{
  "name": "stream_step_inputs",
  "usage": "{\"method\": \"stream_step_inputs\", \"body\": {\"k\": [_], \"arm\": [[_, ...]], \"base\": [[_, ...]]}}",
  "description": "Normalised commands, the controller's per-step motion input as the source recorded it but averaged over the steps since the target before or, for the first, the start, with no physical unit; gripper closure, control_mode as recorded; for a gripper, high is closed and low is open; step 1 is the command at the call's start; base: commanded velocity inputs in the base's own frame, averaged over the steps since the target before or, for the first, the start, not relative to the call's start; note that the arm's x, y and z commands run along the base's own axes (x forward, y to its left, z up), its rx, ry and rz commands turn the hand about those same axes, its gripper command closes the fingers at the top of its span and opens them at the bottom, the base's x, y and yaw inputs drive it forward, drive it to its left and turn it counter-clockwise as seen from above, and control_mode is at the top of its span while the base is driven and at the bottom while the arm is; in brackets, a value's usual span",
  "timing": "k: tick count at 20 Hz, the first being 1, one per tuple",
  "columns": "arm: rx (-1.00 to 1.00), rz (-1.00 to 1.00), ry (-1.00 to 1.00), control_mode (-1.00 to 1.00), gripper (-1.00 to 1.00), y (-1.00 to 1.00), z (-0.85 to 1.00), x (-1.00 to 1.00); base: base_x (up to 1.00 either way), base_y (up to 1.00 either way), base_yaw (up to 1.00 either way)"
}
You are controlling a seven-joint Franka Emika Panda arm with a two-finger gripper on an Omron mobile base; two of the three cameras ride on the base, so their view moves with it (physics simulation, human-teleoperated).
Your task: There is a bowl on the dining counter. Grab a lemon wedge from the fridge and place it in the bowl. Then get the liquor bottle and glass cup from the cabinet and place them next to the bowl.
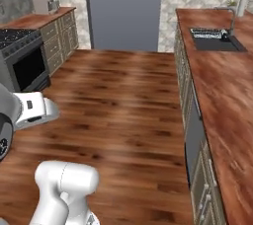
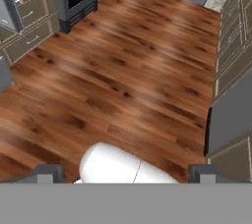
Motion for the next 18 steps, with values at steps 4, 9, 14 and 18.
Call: {"method": "stream_step_inputs", "body": {"k": [4, 9, 14, 18], "arm": [[0.00, 0.00, 0.00, 1.00, -1.00, 0.00, 0.00, 0.00], [0.00, 0.00, 0.00, 1.00, -1.00, 0.00, 0.00, 0.00], [0.00, 0.00, 0.00, 1.00, -1.00, 0.00, 0.00, 0.00], [0.00, 0.00, 0.00, 1.00, -1.00, 0.00, 0.00, 0.00]], "base": [[1.00, 1.00, -0.06], [1.00, 0.86, -0.03], [1.00, 0.28, 0.00], [1.00, 0.00, 0.01]]}}
